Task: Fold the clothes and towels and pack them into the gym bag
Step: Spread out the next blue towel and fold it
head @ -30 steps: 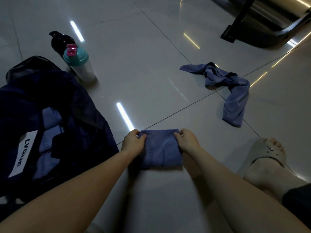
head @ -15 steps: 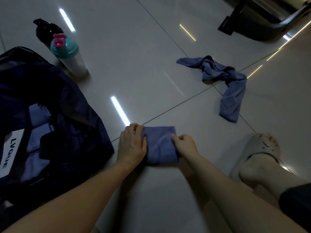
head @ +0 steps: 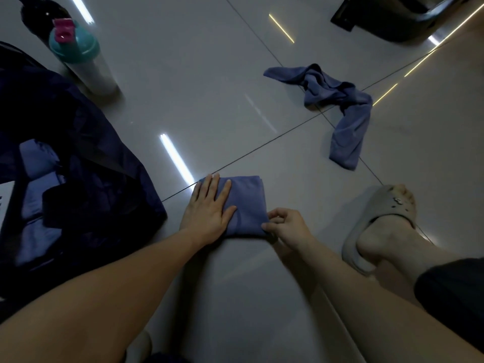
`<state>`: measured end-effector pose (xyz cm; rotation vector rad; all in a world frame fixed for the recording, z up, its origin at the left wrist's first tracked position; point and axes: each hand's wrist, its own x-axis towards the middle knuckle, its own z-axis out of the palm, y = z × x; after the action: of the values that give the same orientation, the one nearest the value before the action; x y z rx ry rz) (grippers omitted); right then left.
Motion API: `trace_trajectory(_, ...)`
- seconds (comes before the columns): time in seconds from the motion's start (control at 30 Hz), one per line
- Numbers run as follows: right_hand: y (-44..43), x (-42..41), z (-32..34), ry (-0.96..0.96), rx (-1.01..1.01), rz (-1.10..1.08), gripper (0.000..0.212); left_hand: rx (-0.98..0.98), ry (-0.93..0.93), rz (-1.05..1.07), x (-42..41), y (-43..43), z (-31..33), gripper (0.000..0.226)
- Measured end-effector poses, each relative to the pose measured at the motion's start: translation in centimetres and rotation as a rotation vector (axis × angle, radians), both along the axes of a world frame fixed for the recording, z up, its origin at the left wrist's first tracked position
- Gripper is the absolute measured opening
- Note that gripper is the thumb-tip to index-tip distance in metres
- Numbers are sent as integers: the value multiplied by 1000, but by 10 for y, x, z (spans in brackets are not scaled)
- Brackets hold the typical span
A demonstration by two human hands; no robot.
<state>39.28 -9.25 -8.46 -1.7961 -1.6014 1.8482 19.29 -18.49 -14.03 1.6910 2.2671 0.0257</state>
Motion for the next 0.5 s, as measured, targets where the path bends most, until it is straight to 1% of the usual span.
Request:
trace_trajectory(0.1,-11,0,-14,18,-47,-182,22,0,-14,22,2,1,0,73)
trace_trajectory(0.13,-13,-4,-16,-9,-42,-189,22,5,-14,23,3,1,0,75)
trace_trajectory(0.17,-14,-9,-16,-53,-6,-146,21,9,-8,17,3,1,1,78)
trace_trajectory(0.23,-13,-19,-5,-258,212,70,20,11,-6,-5,3,1,2,85)
trace_trajectory(0.27,-12,-24,-1,-361,383,182,27,16,-9,-10,3,0,1,88)
trace_trajectory(0.3,-11,-29,0,-399,590,293,40,24,-12,-11,4,0,0,90)
trace_trajectory(0.33,-10,-34,-2,-392,787,417,53,32,-12,-10,4,-1,-1,91)
trace_trajectory(0.37,-9,-38,-5,-368,941,557,63,41,-14,-10,4,-1,-2,91)
trace_trajectory(0.4,-7,-40,-15,-356,1023,706,67,46,-21,-15,3,-2,-2,90)
trace_trajectory(0.43,-5,-37,-24,-374,1039,850,68,50,-27,-26,2,-4,-2,87)
trace_trajectory(0.47,-5,-31,-32,-414,1010,951,66,56,-27,-36,1,-6,-2,84)
trace_trajectory(0.5,-5,-21,-40,-459,969,1006,66,67,-21,-39,-2,-9,-3,82)
